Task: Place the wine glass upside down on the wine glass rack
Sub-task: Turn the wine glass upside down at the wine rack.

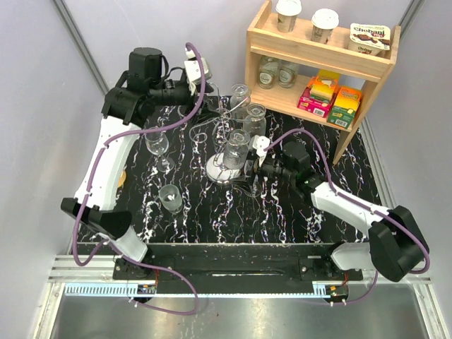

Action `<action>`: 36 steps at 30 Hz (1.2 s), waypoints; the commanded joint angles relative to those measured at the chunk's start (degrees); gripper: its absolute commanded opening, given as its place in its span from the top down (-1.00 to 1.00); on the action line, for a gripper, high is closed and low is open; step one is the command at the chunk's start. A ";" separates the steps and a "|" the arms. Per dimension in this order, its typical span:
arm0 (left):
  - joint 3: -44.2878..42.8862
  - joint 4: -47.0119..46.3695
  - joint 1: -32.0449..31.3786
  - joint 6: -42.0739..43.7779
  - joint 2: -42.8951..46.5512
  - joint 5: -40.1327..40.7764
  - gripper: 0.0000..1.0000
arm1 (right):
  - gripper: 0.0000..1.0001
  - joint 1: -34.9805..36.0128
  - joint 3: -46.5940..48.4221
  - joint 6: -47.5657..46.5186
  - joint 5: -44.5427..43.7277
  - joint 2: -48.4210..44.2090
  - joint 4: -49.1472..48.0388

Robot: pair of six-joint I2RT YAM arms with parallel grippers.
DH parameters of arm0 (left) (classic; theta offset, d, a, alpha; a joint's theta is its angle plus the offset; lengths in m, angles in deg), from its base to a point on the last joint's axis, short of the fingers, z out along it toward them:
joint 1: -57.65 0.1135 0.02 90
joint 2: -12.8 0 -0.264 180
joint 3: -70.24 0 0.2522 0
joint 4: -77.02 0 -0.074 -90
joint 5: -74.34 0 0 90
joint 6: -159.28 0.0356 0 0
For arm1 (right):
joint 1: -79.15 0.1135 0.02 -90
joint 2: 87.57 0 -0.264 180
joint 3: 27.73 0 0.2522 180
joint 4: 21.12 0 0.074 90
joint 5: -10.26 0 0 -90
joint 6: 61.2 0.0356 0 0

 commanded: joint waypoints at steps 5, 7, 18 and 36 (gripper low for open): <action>-5.13 5.82 0.10 8.63 -4.46 -5.04 -0.54 | -0.99 -0.36 7.79 -5.61 3.04 -3.48 13.56; -3.46 3.54 0.10 7.31 -3.85 -4.78 -0.54 | -0.99 -0.36 8.84 -5.52 2.96 -3.83 14.26; -1.79 1.85 0.10 9.67 -4.37 -6.80 -0.54 | -0.99 -0.44 17.01 -7.19 2.43 -4.27 24.01; -2.66 -2.01 0.19 11.17 -8.32 -9.17 -0.40 | -0.99 -0.53 25.54 -17.12 -11.28 -12.53 50.04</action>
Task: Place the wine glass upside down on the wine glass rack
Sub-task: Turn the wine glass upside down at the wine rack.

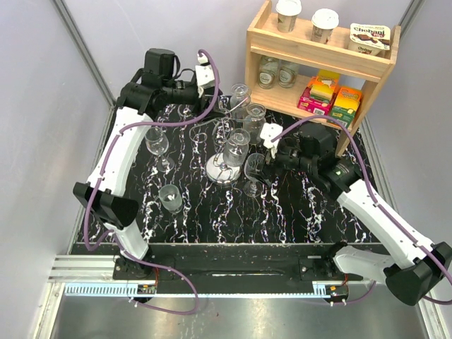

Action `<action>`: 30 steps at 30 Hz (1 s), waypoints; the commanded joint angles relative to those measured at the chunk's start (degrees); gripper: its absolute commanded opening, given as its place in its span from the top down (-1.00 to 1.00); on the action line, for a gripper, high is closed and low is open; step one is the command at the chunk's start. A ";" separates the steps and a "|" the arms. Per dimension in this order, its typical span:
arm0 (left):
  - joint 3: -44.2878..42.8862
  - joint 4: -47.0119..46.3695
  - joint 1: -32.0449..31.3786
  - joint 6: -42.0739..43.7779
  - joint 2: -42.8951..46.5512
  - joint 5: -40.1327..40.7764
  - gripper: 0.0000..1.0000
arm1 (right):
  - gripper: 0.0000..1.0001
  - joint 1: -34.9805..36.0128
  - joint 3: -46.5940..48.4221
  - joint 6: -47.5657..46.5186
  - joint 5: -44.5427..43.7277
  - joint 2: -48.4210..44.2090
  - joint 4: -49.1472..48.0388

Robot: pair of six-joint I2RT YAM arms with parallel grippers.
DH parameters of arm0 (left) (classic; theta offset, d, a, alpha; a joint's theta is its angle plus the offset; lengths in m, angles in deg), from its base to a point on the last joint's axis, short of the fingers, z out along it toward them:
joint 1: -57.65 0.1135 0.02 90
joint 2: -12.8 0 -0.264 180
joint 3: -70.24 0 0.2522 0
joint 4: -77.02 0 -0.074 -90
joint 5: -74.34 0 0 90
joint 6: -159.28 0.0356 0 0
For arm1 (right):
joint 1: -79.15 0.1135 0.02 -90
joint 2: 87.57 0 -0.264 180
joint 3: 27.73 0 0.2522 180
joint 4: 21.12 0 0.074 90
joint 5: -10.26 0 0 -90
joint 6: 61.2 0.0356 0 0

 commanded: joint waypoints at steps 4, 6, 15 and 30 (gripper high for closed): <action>-1.36 -0.47 0.12 3.97 -3.15 -4.74 -0.32 | -0.99 -0.42 3.98 -2.28 -4.07 -1.91 5.59; -1.36 -0.56 0.12 4.06 -3.59 -5.09 -0.29 | -0.99 -0.42 4.42 -2.37 -4.24 -1.56 5.94; -0.66 -0.47 1.53 4.24 -4.39 -6.41 0.03 | -0.99 -0.34 4.59 -2.63 -4.51 -0.77 5.85; 7.86 -5.65 1.70 0.02 -0.88 -5.71 0.80 | -0.98 -0.43 3.72 -2.54 -5.65 -0.68 5.32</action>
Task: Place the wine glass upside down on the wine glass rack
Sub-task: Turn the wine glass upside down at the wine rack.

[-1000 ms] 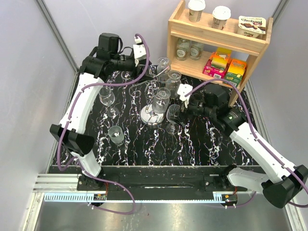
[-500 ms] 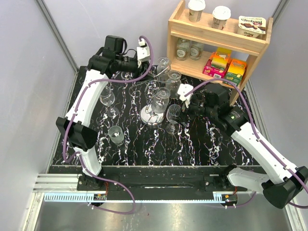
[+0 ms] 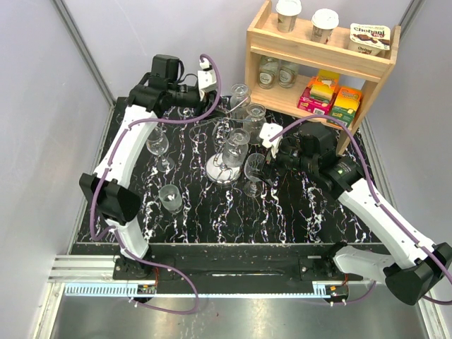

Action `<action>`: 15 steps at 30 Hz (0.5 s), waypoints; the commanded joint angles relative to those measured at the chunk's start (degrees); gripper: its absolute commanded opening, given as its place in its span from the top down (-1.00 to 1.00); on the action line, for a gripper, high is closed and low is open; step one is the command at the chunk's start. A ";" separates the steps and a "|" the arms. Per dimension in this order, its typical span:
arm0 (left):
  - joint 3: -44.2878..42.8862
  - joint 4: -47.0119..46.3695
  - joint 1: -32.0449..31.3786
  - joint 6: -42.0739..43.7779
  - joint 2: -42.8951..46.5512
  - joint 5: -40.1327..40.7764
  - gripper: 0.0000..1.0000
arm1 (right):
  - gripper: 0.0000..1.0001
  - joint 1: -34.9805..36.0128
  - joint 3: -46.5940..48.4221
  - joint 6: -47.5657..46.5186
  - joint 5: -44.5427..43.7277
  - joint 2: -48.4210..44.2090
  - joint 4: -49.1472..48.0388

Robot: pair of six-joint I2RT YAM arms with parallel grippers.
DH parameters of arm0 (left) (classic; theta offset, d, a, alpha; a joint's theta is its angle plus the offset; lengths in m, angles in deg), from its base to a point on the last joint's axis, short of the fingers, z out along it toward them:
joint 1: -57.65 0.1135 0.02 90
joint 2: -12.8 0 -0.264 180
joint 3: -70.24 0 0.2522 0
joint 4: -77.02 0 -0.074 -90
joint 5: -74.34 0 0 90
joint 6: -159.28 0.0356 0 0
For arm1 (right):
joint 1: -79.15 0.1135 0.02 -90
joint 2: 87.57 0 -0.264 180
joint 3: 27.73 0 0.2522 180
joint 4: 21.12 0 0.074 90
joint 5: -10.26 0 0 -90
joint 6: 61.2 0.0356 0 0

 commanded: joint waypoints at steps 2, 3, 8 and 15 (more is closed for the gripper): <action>5.21 -3.76 0.22 -3.30 3.70 1.22 0.82 | -0.98 -0.45 1.27 -0.44 -1.46 -0.44 -1.50; 5.91 -5.24 0.22 -4.44 4.05 1.83 0.84 | -0.98 -0.36 1.27 -0.45 -1.46 -0.36 -1.58; 6.71 -8.41 0.22 -10.42 5.29 5.17 0.96 | -0.98 -0.36 1.27 -0.27 -1.19 0.00 -1.76; 8.37 -11.14 0.22 -16.67 6.25 9.48 1.00 | -0.98 -0.36 0.92 -0.09 -0.84 0.09 -2.03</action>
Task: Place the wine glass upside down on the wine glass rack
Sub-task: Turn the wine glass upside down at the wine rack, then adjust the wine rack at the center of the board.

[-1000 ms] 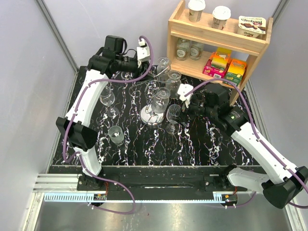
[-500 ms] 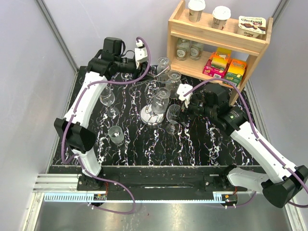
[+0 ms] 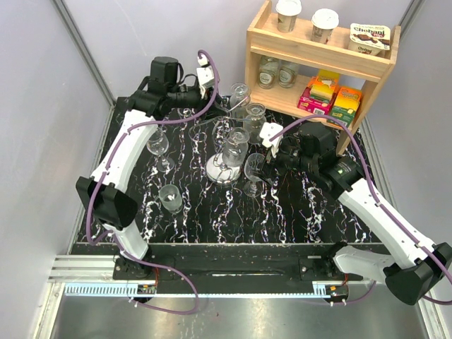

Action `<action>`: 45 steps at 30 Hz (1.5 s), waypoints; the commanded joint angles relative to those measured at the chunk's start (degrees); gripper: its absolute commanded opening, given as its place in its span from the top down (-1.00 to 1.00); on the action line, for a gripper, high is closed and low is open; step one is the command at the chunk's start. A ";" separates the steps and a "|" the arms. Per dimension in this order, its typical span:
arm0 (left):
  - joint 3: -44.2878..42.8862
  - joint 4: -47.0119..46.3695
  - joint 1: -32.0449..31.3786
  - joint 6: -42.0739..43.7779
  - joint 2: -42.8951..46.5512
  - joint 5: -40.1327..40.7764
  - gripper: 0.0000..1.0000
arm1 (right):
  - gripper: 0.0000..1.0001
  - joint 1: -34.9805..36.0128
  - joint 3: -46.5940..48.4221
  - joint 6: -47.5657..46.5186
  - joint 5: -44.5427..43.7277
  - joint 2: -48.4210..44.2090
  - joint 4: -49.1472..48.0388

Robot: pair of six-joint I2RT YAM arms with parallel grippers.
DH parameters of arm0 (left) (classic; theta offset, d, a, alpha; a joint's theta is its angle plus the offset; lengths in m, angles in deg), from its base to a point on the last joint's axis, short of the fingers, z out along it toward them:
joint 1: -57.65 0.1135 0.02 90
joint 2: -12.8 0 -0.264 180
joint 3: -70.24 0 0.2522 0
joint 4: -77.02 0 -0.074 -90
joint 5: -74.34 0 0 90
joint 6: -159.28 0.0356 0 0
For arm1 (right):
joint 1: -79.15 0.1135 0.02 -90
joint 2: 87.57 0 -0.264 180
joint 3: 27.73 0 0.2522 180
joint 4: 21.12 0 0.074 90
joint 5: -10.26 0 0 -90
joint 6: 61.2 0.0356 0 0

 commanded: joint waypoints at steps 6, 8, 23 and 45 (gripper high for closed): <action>7.90 -7.82 -1.06 -9.58 6.07 12.85 1.00 | -0.98 -0.34 0.13 -0.10 -0.03 0.00 -2.31; 9.74 -9.49 -1.58 -11.34 7.30 15.14 1.00 | -0.98 -0.34 0.04 -0.18 -0.03 0.09 -2.40; 9.84 -8.36 -5.45 -16.18 9.76 24.30 0.42 | -0.97 -0.34 -0.32 -0.27 -0.30 0.09 -2.58; 2.99 -8.45 -2.91 -20.40 18.37 27.53 -0.98 | -0.72 -0.34 31.40 3.50 -6.88 8.95 12.29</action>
